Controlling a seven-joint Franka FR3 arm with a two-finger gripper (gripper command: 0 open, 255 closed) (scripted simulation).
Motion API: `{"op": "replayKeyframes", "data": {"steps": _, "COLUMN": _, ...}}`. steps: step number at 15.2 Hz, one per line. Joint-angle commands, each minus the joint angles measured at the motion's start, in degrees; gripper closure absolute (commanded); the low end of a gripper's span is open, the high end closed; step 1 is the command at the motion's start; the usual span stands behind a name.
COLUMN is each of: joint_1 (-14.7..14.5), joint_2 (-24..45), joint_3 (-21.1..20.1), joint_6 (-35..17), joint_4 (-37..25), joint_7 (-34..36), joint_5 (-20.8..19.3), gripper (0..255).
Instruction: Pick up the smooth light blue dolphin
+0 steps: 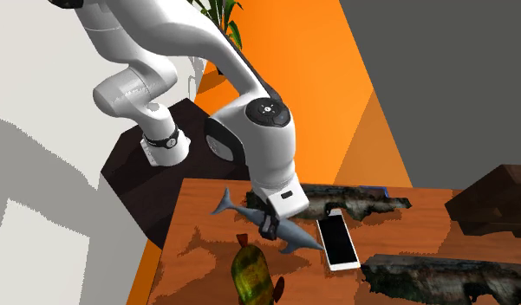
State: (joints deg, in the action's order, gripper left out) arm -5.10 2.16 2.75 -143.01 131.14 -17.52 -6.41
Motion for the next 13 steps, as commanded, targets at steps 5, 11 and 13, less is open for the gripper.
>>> {"op": "replayKeyframes", "data": {"steps": 5, "joint_1": 0.0, "joint_2": -2.7, "joint_3": 0.0, "joint_6": 4.5, "joint_4": -1.8, "joint_7": -0.6, "joint_5": 0.4, "gripper": 255}}
{"op": "replayKeyframes", "data": {"steps": 11, "joint_1": -0.1, "joint_2": -5.1, "joint_3": -0.1, "joint_6": 9.1, "joint_4": -4.1, "joint_7": -1.0, "joint_5": 0.7, "gripper": 255}}
{"op": "replayKeyframes", "data": {"steps": 13, "joint_1": -0.1, "joint_2": -5.1, "joint_3": -0.1, "joint_6": 9.2, "joint_4": -4.1, "joint_7": -1.0, "joint_5": 0.7, "gripper": 255}}
